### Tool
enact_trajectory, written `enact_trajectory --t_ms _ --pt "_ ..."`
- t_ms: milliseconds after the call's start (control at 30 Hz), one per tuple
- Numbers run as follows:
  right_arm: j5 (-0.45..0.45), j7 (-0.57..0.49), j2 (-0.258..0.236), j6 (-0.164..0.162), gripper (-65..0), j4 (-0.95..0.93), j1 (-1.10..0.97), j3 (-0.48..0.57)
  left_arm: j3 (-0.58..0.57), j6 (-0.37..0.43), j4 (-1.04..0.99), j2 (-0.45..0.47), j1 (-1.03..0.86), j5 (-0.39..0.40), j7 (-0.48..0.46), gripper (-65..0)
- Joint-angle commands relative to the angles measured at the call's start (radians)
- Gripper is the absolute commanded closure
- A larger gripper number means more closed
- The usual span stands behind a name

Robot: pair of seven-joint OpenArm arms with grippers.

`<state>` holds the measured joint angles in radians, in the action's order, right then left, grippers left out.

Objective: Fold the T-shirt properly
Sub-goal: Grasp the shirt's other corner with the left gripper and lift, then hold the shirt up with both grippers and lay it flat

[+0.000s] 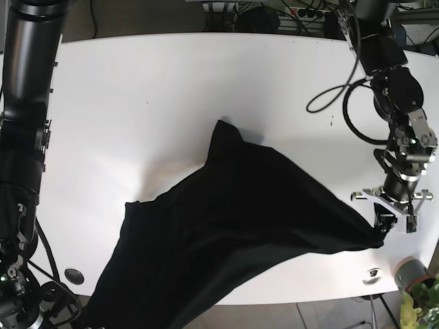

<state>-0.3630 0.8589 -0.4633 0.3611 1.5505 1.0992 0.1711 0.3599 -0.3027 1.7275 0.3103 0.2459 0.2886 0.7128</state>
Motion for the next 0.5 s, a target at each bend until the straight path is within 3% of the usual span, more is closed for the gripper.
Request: enact_trajectory --t_ms 0,300,467 --pt "0.014 -0.053 -0.01 -0.012 -2.1 -0.015 0.074 -0.012 0.017 0.003 0.036 0.048 0.076 0.004 0.037 0.0" --pt "-0.006 -0.12 -0.002 -0.01 -2.1 -0.226 0.206 -0.009 0.023 0.003 0.09 0.161 0.384 0.004 0.227 0.0" --pt "-0.006 -0.115 -0.002 0.028 -2.1 -0.275 0.206 -0.011 0.018 0.004 0.084 0.169 0.499 -0.004 0.242 0.0"
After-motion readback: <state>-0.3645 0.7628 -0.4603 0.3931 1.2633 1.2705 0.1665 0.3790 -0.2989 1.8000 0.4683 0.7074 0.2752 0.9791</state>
